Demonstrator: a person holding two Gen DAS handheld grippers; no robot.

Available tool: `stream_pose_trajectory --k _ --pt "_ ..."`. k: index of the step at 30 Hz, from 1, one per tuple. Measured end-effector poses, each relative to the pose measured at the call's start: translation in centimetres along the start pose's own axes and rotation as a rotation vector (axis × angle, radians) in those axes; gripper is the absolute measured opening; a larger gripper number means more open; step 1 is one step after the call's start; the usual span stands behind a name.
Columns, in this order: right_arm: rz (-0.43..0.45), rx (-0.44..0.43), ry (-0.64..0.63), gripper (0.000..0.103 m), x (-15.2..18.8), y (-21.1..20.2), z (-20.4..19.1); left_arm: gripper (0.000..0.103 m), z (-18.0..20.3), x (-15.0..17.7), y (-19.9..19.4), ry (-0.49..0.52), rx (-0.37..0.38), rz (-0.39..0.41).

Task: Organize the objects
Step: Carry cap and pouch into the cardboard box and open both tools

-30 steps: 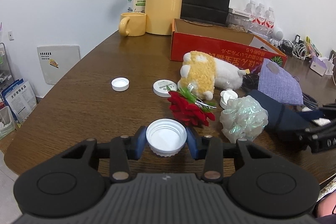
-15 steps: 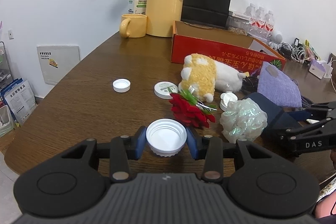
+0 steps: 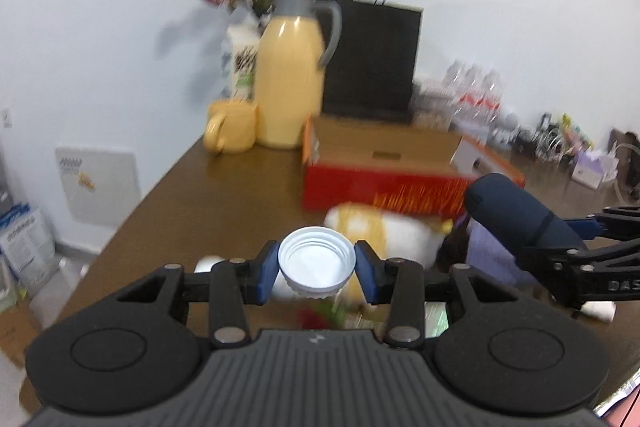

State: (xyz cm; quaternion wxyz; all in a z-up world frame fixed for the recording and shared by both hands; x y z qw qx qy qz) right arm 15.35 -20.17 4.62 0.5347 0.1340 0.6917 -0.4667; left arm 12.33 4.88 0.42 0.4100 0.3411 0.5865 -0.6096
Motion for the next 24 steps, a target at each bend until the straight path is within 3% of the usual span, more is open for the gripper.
stream_pose_trajectory --k 6,14,18,24 --pt "0.081 0.084 0.056 0.06 -5.8 1.6 3.9 0.041 2.1 -6.5 2.9 0.033 0.028 0.083" --pt "0.087 0.161 0.156 0.06 -11.4 7.9 9.7 0.041 4.6 -13.1 11.4 0.002 0.043 0.029" --pt "0.033 0.19 0.186 0.06 -11.9 12.4 12.3 0.041 5.5 -14.2 16.5 -0.016 0.029 -0.035" --pt "-0.076 0.237 0.207 0.06 -10.1 18.6 14.8 0.041 6.5 -12.3 23.9 0.008 -0.022 -0.19"
Point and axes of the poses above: each gripper's, at about its wrist camera, not at the fingertips, and y roughly the way its jaws point, z to its right, x to its underside, the point moved 8 cm from there along y, roughly the way its jaws point, and after that the axes turned 1 degree about -x, right-handed, at the moved point
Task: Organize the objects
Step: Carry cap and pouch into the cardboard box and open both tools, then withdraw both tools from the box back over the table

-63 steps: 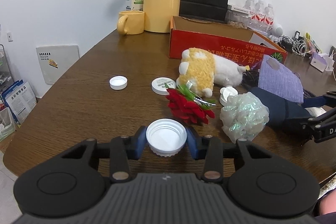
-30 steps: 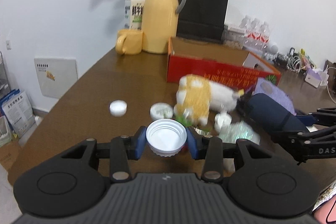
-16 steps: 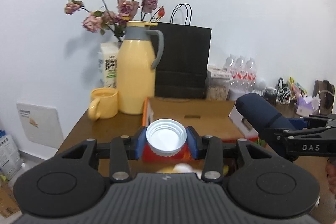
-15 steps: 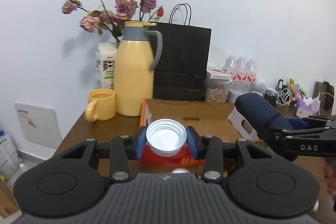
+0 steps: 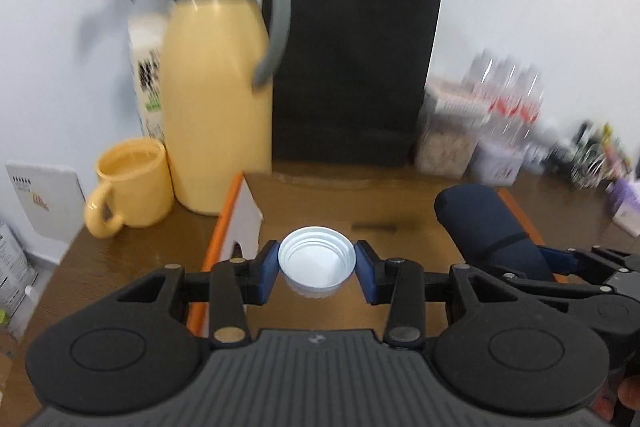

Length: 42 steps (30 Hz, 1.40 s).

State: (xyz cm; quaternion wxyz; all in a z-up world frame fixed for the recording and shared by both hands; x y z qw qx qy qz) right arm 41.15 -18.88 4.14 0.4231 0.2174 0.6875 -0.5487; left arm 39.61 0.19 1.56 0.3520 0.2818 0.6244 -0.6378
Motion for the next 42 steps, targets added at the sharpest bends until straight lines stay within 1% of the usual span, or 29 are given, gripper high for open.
stream_pose_trajectory --k 3,7,10,14,16,17,18,19,20,21,22,24,25,26,27,29,31,36,40,42 --pt "-0.062 0.012 0.002 0.06 1.3 2.7 0.3 0.041 0.2 1.0 3.1 0.033 -0.048 -0.067" --pt "-0.112 0.026 -0.01 0.06 2.7 4.5 0.1 0.041 0.5 2.2 5.2 0.057 -0.067 -0.104" --pt "-0.134 0.036 -0.032 0.06 3.4 5.2 -0.3 0.041 0.7 3.0 6.0 0.086 -0.076 -0.125" --pt "-0.134 0.03 -0.045 0.063 3.5 5.0 -0.7 0.042 0.8 3.4 6.4 0.101 -0.077 -0.137" --pt "-0.13 0.031 -0.047 0.064 3.6 4.8 -0.8 0.045 0.7 3.5 6.2 0.104 -0.082 -0.137" --pt "-0.121 0.032 -0.045 0.066 3.5 4.6 -0.8 0.05 0.7 3.5 6.1 0.105 -0.086 -0.134" --pt "-0.112 0.037 -0.045 0.07 3.3 4.4 -0.7 0.059 0.5 3.5 5.9 0.103 -0.094 -0.129" --pt "-0.102 0.044 -0.043 0.079 3.2 4.2 -0.6 0.064 0.4 3.5 5.8 0.101 -0.102 -0.125" --pt "-0.09 0.049 -0.04 0.085 3.0 3.9 -0.5 0.072 0.3 3.5 5.6 0.098 -0.108 -0.118" --pt "-0.082 0.051 -0.038 0.085 2.8 3.6 -0.4 0.079 0.2 3.5 5.4 0.094 -0.113 -0.109" --pt "-0.076 0.05 -0.036 0.085 2.8 3.2 -0.4 0.083 0.1 3.4 5.1 0.089 -0.121 -0.1" --pt "-0.064 0.053 -0.029 0.089 2.6 2.5 -0.2 0.099 -0.3 3.2 4.5 0.08 -0.142 -0.079" --pt "-0.054 0.054 -0.025 0.092 2.5 2.1 0.0 0.103 -0.5 3.0 4.2 0.074 -0.155 -0.063" --pt "-0.046 0.055 -0.022 0.101 2.4 1.8 0.1 0.103 -0.8 2.8 3.8 0.065 -0.156 -0.047" --pt "-0.039 0.057 -0.022 0.103 2.3 1.4 0.1 0.103 -0.9 2.6 3.3 0.054 -0.142 -0.037" --pt "-0.024 0.063 -0.028 0.103 2.1 0.4 0.1 0.103 -1.1 2.4 2.3 0.029 -0.119 -0.028" --pt "-0.009 0.063 -0.033 0.103 2.0 -0.6 -0.1 0.103 -1.2 2.2 1.2 0.017 -0.117 -0.01" --pt "0.036 0.052 -0.056 0.103 1.7 -4.0 -0.7 0.103 -1.3 2.2 -2.1 0.037 -0.122 0.042" --pt "0.086 0.041 -0.09 0.103 2.0 -7.8 -1.0 0.103 -1.4 2.7 -5.5 0.059 -0.098 0.092" --pt "0.108 0.037 -0.105 0.103 2.2 -9.8 -1.0 0.103 -1.7 3.1 -7.4 0.071 -0.1 0.124"
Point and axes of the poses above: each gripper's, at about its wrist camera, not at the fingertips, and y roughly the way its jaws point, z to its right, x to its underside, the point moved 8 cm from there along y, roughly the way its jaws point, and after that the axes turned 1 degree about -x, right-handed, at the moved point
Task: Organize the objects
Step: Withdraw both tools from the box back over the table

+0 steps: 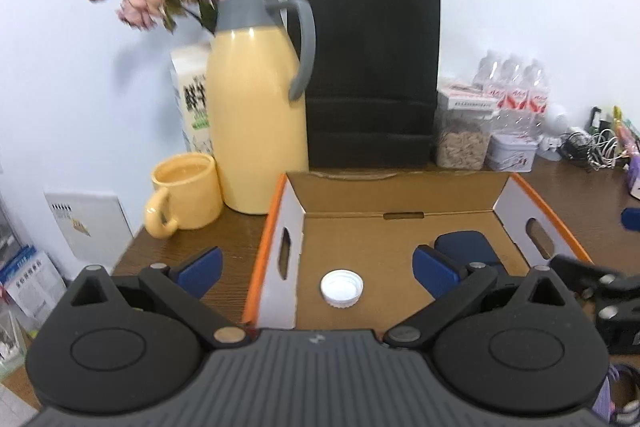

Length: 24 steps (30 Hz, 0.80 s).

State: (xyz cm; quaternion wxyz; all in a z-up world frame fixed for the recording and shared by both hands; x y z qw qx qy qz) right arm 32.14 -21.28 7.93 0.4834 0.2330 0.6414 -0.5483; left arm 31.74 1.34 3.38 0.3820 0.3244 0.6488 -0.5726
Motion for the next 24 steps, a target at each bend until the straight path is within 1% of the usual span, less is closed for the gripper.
stream_pose_trajectory --k 2,6,8,12,15,18,21,24 --pt "0.025 -0.005 -0.017 0.103 0.2 -2.0 0.1 0.103 -0.5 0.4 -1.8 0.001 0.001 0.023" --pt "0.046 -0.012 -0.06 0.103 1.6 -5.8 0.3 0.103 -1.4 2.4 -5.2 -0.001 0.036 0.052" --pt "0.048 -0.013 -0.073 0.103 2.7 -7.5 0.4 0.103 -1.8 3.7 -6.8 0.009 0.038 0.063" --pt "0.046 -0.011 -0.079 0.103 5.8 -10.6 0.5 0.103 -3.1 6.5 -9.5 0.004 0.049 0.056" --pt "0.032 -0.008 -0.083 0.103 8.6 -12.3 0.5 0.103 -4.2 8.9 -11.3 -0.001 0.051 0.064" --pt "-0.013 -0.008 -0.088 0.103 11.6 -13.3 0.4 0.103 -5.2 11.2 -12.3 -0.027 0.055 0.046" --pt "-0.054 0.005 -0.073 0.103 14.5 -13.9 0.6 0.103 -6.4 13.3 -13.1 -0.047 0.039 0.023" --pt "-0.073 0.014 -0.038 0.103 16.8 -14.5 1.0 0.103 -7.3 15.0 -14.1 -0.06 0.027 0.03"
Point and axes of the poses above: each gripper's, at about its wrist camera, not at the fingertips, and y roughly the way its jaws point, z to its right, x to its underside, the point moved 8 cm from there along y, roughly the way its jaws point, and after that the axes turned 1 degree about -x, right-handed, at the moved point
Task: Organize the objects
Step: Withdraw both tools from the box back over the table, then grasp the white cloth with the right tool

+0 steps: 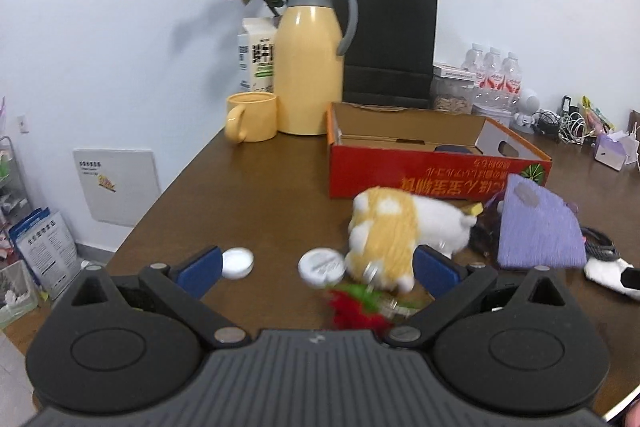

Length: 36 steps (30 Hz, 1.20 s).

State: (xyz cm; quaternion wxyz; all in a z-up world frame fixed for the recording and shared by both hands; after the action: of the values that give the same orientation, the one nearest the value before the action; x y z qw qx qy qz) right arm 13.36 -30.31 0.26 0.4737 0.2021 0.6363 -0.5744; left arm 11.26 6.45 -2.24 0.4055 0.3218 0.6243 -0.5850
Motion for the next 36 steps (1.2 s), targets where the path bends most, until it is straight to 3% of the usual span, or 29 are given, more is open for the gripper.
stream_pose_trajectory --k 7,17,26,29,36 --pt "-0.032 0.007 0.054 0.103 2.7 0.3 0.6 0.103 -0.7 1.9 -1.0 -0.013 0.006 -0.012" --pt "-0.073 0.036 0.087 0.103 3.1 3.0 2.5 0.103 -0.9 2.5 -0.6 -0.023 0.009 -0.028" --pt "-0.118 -0.023 0.069 0.103 3.0 5.5 4.5 0.103 -1.1 2.4 -0.5 -0.025 0.002 -0.032" --pt "-0.118 -0.074 0.117 0.103 3.1 6.1 5.1 0.103 -1.2 2.3 -0.5 -0.028 -0.001 -0.032" --pt "-0.101 -0.111 0.084 0.103 3.3 5.8 4.4 0.103 -1.2 2.3 -0.5 -0.035 0.0 -0.033"
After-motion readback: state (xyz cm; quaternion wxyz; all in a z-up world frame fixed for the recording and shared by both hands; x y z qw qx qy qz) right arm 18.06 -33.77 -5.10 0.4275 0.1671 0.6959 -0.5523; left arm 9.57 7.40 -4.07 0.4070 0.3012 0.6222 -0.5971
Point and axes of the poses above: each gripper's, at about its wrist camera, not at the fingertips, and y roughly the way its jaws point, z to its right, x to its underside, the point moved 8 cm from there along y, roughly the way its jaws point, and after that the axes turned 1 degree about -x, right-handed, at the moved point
